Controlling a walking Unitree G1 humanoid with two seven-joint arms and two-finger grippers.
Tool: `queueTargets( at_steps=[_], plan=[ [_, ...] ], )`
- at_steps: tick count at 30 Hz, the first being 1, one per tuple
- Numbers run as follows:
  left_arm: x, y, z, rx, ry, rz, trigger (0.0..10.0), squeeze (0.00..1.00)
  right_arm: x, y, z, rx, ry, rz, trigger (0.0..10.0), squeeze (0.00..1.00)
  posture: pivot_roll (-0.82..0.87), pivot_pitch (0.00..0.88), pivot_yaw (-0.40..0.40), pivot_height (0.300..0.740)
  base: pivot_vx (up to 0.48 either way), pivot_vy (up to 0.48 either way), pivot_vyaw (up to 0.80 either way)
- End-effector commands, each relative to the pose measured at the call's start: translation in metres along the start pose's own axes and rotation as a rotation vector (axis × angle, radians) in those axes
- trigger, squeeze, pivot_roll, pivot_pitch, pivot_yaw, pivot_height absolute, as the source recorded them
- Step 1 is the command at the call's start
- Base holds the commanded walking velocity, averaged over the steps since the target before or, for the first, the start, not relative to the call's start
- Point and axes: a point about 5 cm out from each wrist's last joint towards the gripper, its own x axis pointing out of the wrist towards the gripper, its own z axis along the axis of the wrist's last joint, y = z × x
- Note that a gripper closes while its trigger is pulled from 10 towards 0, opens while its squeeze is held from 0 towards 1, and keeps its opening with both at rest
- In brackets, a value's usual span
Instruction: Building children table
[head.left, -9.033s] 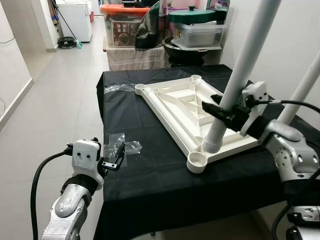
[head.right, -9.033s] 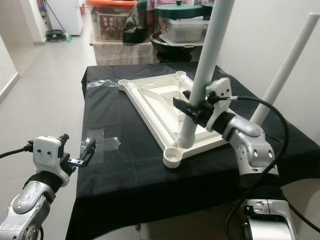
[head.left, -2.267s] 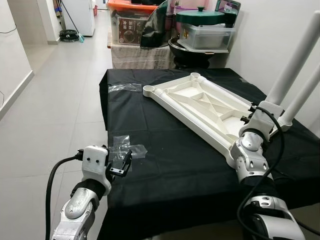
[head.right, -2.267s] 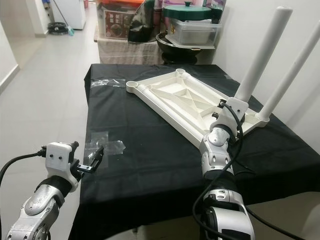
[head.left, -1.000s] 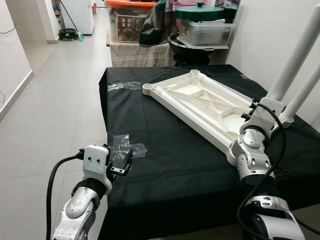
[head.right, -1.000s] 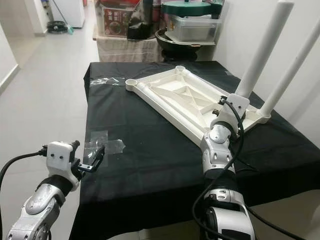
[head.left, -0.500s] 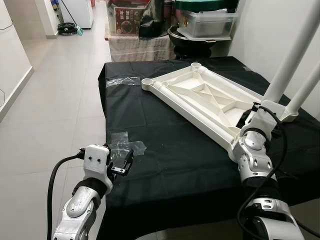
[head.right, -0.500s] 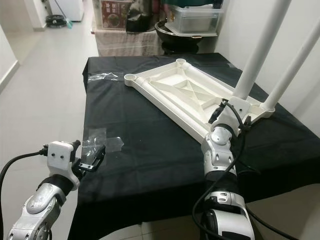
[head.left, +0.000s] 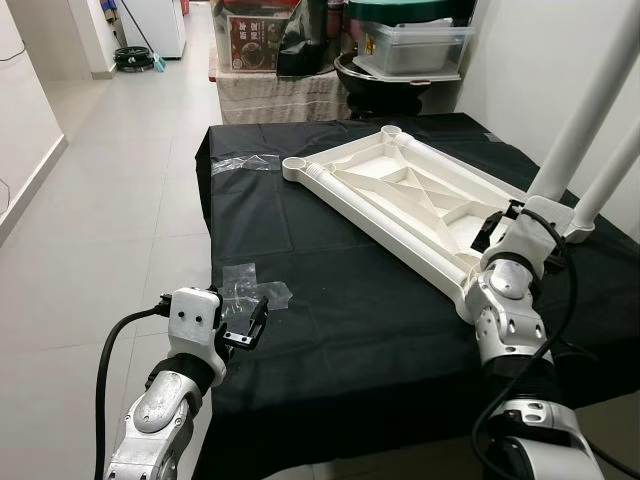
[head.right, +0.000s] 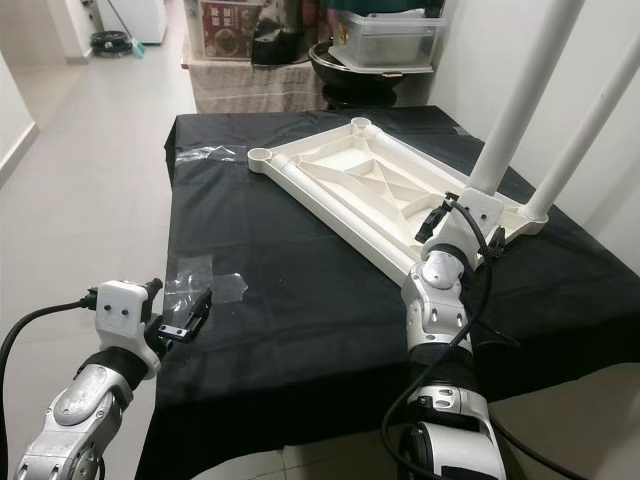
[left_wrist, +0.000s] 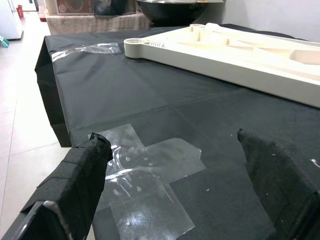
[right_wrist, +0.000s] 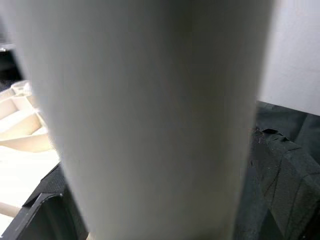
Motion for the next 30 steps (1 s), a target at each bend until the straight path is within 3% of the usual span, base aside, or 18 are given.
queueTargets(
  at_steps=[1, 18, 30],
  plan=[
    [0.000, -0.002, -0.003, 0.001, 0.010, -0.013, 10.0, 0.00, -0.001, -0.001, 0.002, 0.018, -0.004, 0.000, 10.0, 1.00, 0.09, 0.000, -0.066, 0.740, 0.000, 0.000, 0.00],
    [0.001, -0.005, -0.005, -0.004, 0.013, -0.028, 10.0, 0.00, -0.003, -0.002, 0.022, 0.049, -0.057, 0.052, 10.0, 1.00, 0.07, 0.000, -0.055, 0.740, 0.000, 0.000, 0.00],
    [0.001, -0.005, -0.006, -0.007, 0.018, -0.032, 10.0, 0.00, 0.000, -0.009, 0.032, 0.007, -0.090, 0.127, 10.0, 1.00, 0.06, 0.000, -0.051, 0.740, 0.000, 0.000, 0.00]
  ],
)
